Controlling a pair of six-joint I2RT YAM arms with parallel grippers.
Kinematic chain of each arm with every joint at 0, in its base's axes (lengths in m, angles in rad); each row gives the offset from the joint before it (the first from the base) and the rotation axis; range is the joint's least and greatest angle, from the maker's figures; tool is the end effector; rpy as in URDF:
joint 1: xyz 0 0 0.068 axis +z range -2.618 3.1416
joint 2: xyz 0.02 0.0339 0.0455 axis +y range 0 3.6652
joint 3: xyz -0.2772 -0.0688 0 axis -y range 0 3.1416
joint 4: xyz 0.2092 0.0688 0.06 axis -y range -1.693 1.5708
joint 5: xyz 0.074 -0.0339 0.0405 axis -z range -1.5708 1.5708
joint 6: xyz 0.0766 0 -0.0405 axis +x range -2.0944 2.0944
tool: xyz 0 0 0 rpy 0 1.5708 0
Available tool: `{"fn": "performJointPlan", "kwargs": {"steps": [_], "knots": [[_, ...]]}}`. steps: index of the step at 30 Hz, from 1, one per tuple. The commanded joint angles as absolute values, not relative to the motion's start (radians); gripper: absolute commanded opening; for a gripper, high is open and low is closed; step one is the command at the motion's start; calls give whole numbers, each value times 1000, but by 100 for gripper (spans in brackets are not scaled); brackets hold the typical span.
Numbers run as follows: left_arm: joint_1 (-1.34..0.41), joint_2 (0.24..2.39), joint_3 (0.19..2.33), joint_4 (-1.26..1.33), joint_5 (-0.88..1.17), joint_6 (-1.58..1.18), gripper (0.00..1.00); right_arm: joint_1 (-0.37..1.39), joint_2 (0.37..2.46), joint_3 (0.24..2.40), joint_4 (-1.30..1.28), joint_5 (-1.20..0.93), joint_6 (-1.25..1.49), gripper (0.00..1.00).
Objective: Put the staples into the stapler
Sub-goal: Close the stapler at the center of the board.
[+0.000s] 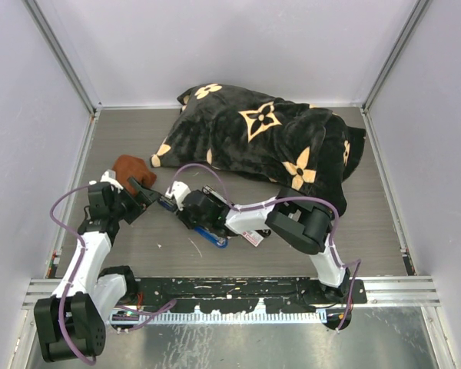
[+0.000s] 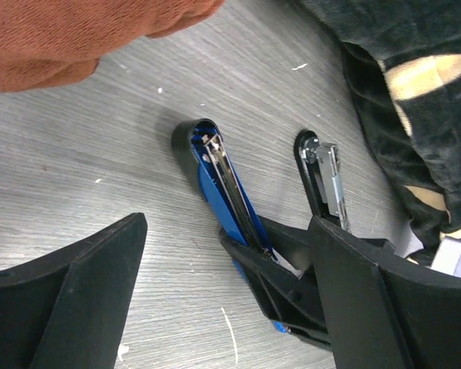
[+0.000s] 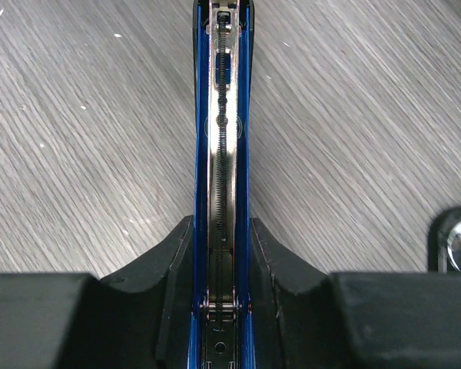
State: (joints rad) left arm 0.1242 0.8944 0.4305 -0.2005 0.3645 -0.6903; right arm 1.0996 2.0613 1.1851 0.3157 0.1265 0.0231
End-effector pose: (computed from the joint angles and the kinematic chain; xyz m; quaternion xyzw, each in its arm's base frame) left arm 0.1771 -0.0054 0.2000 -0.2773 0.8433 -0.2767 0.3679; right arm 0.2163 0.4034 0.1560 -0.4214 0.7655 0.2103 0.4383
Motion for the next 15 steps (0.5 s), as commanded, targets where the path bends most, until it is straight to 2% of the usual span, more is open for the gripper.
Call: {"fn": "performJointPlan", "kwargs": {"steps": [1,7,15], "knots": [[122,851,497,-177,428,-677,91,1052,1926,1049,584,77,88,1],[122,872,483,-68,525,-754,93,1038,1846,909,826,11,98,1],[123,945,501,-10,599,-731,96,1037,1791,808,995,-45,106,1]]}}
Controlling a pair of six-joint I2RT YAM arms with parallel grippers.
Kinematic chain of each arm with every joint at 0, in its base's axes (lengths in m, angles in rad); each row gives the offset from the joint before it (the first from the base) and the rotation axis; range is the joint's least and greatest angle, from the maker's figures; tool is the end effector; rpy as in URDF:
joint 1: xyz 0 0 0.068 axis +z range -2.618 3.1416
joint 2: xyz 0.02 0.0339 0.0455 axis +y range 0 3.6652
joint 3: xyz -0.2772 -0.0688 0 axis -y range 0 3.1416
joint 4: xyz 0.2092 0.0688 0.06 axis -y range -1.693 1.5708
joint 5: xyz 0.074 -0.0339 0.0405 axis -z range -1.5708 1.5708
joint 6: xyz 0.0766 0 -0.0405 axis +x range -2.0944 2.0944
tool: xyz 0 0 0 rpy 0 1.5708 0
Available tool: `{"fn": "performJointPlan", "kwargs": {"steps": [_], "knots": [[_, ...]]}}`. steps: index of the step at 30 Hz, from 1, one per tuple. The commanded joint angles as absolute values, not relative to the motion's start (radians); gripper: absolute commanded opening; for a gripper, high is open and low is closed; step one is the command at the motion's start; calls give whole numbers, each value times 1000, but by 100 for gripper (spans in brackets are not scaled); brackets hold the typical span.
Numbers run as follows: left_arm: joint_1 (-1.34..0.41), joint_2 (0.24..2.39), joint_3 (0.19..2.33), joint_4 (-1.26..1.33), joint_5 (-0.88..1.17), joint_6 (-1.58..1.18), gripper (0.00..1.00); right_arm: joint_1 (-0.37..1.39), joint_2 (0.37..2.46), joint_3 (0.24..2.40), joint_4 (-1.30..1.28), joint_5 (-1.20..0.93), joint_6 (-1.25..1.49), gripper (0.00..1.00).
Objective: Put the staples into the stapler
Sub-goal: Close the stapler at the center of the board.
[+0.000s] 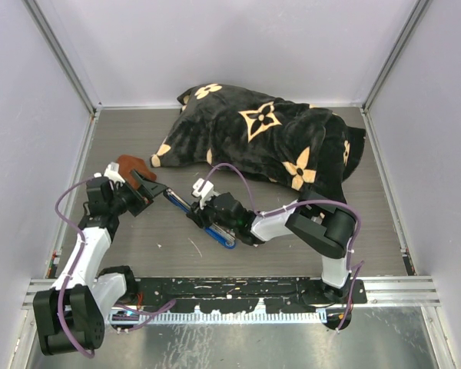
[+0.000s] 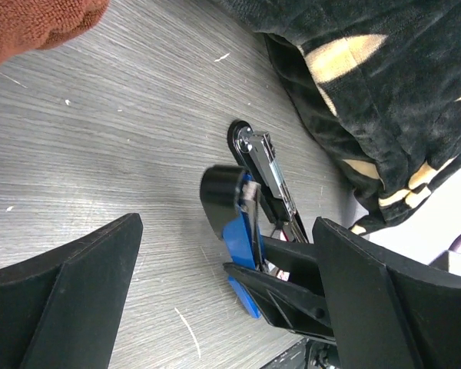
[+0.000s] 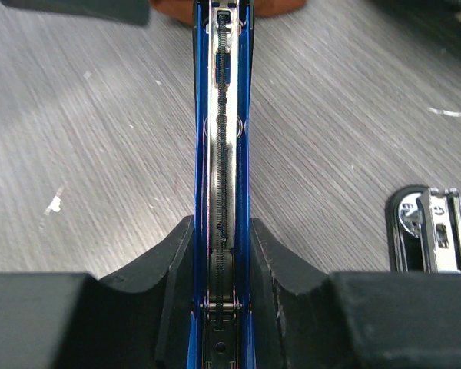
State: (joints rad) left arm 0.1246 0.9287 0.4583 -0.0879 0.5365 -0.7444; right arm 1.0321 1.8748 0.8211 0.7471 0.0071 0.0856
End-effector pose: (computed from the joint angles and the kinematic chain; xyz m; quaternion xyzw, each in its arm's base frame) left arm 0.1897 -0.0157 0.2201 -0.2384 0.8190 -0.3633 0.3746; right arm 0.2068 0.3449 0.1803 -0.3659 0.7191 0.3108 0.5025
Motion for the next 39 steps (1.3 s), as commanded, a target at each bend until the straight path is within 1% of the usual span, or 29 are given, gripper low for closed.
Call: {"fn": "performJointPlan", "kwargs": {"steps": [1,5,10,13,15,18,24,25,26,28,29,32,35,39], "knots": [[122,954,502,-9,602,-725,96,1037,1789,800,1012,-53,110,1],[122,1002,507,10,637,-720,96,1037,1791,791,1044,-78,120,1],[109,1060,515,28,654,-713,88,1038,1805,800,1056,-97,125,0],[92,1084,514,42,659,-710,77,1037,1810,807,1050,-103,124,1],[78,1091,514,47,657,-708,70,1037,1813,813,1044,-108,121,1],[65,1097,517,50,647,-706,57,1038,1821,823,1028,-114,119,1],[61,1061,504,49,643,-683,33,1036,1847,863,957,-95,112,1],[61,1051,500,48,640,-677,29,1037,1858,880,927,-94,112,5],[59,1041,497,46,635,-669,25,1037,1865,888,915,-94,110,13],[56,1016,491,37,621,-649,16,1037,1866,890,904,-90,111,33],[53,1004,492,28,612,-634,13,1037,1859,891,896,-93,111,42],[34,971,499,-12,562,-589,10,1037,1834,897,860,-110,111,60],[3,945,511,-56,499,-545,8,1037,1799,895,825,-114,113,70],[-44,909,521,-111,402,-501,7,1036,1728,874,775,-110,136,75]]}}
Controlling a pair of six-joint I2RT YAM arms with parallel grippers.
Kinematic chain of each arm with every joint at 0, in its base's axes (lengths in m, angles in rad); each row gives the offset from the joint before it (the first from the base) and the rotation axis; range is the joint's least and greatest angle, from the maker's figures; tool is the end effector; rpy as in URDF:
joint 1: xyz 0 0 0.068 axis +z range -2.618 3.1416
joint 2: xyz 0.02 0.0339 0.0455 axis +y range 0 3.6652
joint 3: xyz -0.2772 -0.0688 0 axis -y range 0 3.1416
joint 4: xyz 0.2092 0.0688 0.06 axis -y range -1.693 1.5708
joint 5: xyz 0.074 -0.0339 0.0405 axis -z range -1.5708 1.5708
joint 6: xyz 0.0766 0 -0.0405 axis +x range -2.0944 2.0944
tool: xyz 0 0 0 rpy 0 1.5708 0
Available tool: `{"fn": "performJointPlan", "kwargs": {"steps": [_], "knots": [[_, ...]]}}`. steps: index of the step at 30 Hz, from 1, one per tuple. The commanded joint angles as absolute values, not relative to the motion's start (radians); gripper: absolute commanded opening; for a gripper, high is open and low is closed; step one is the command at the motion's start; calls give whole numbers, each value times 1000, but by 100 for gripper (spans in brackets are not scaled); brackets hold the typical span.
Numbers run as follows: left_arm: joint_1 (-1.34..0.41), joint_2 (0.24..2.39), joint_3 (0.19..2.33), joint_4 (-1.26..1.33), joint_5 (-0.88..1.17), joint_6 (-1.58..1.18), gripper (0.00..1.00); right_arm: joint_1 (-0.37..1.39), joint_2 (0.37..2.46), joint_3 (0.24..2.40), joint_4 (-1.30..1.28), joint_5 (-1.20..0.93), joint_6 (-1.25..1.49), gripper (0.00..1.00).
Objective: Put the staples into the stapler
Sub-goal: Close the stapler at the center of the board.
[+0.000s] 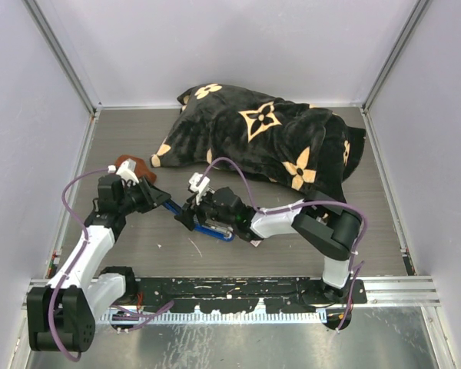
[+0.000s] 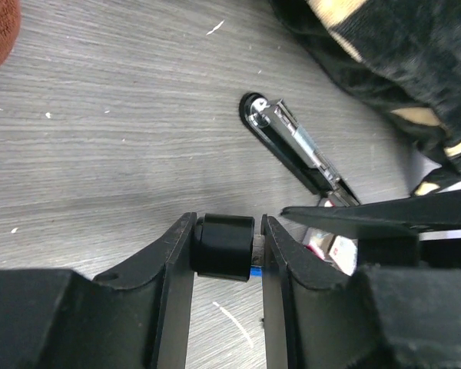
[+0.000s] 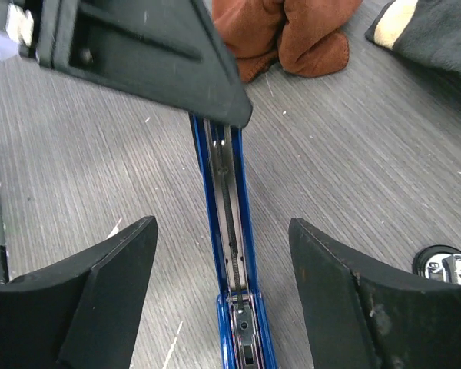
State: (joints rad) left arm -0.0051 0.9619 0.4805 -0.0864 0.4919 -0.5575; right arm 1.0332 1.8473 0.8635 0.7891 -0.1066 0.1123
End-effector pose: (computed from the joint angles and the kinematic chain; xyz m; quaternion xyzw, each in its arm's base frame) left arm 0.1938 -0.0372 0.2211 -0.1193 0.8502 -0.3345 0.3887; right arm 0.2023 0.3553 0.2102 -0.3731 0.6760 0.3782 0.5106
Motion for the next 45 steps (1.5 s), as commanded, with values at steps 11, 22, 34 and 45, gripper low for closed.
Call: {"fn": "performJointPlan", "kwargs": {"steps": [11,22,34,45], "knots": [[-205,798,540,-191,161,-424,4,1016,1329,694,328,125,514,77],[-536,863,655,-301,-216,-322,3,1014,1191,429,324,129,854,70],[-919,1082,817,-426,-618,-286,3,1014,1245,363,434,152,932,70],[-1063,1229,883,-463,-703,-339,3,1015,1372,356,557,133,964,61]]}}
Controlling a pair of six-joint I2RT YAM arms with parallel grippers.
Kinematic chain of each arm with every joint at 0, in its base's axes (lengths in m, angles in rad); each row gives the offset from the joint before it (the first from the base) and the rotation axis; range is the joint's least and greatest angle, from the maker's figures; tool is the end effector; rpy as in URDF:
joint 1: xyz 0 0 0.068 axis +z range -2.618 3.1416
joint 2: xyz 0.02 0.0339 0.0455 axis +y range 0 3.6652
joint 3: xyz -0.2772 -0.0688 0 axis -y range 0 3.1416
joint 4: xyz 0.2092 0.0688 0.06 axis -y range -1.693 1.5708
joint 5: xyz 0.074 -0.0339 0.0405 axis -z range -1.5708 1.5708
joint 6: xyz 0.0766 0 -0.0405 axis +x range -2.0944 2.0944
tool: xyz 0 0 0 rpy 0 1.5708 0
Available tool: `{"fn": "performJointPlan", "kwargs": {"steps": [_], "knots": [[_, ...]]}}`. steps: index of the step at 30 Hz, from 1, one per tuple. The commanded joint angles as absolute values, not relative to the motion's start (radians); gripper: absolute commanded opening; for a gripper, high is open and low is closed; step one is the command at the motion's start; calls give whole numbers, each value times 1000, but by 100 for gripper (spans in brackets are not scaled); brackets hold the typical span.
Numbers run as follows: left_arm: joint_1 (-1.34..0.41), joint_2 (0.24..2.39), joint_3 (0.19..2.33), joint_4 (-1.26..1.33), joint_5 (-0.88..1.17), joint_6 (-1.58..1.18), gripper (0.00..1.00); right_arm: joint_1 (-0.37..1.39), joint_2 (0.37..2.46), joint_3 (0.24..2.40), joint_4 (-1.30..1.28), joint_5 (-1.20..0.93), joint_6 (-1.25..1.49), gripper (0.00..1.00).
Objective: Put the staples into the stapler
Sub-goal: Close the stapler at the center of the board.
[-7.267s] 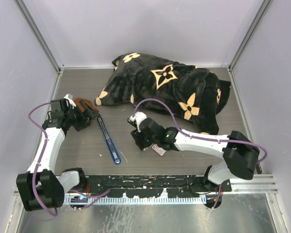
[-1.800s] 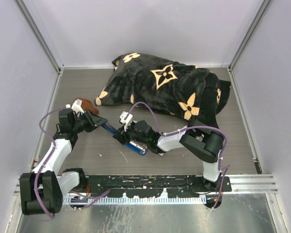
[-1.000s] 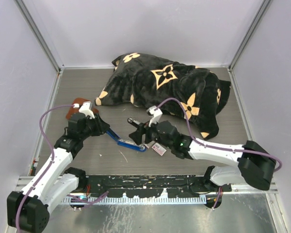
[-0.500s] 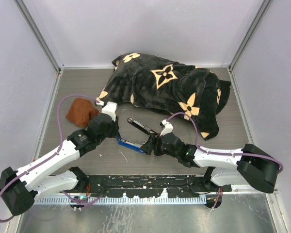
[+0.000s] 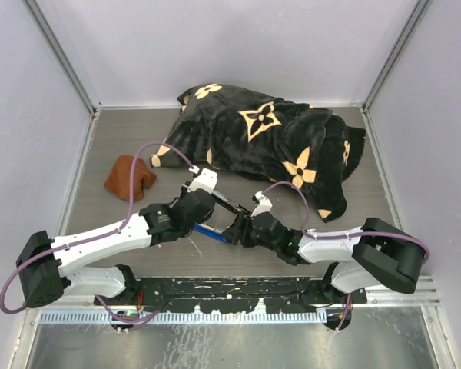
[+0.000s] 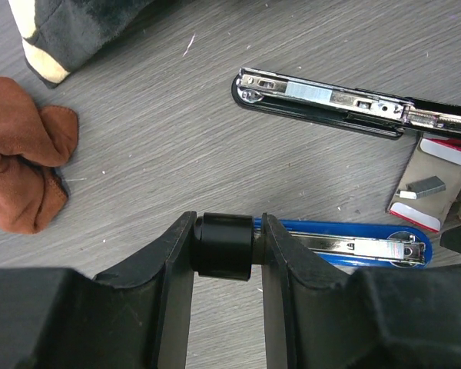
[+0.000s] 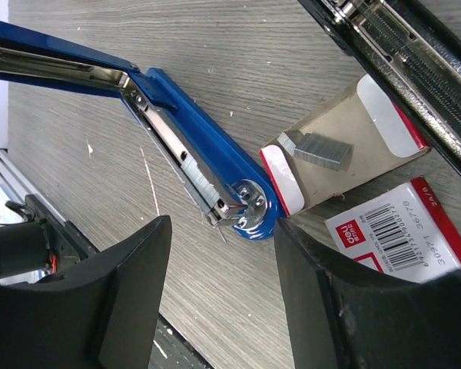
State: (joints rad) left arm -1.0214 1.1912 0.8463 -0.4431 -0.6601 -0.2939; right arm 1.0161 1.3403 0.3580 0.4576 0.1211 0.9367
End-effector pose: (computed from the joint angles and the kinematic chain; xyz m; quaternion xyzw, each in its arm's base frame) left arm 0.1598 -0.1710 0.2613 0.1956 0.8613 0.0165 0.4687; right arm 0.1409 0.2098 0.1675 -0.0041 0.8652 0.3837 0.3227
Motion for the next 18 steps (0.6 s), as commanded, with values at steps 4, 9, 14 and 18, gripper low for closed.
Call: {"fn": "performJointPlan", "kwargs": {"steps": [4,9,14,18], "knots": [[-1106,1288,905,-486,-738,-352,3,1014,1408,356,590,117,968,58],[-1165,1345,935,-505,-761,-373,5,1015,1421,359,599,119,965,57],[-1220,1411,974,-534,-782,-403,9,1015,1425,360,599,126,961,57],[-1268,1472,1013,-570,-816,-432,12,1015,1428,359,598,133,959,57]]}}
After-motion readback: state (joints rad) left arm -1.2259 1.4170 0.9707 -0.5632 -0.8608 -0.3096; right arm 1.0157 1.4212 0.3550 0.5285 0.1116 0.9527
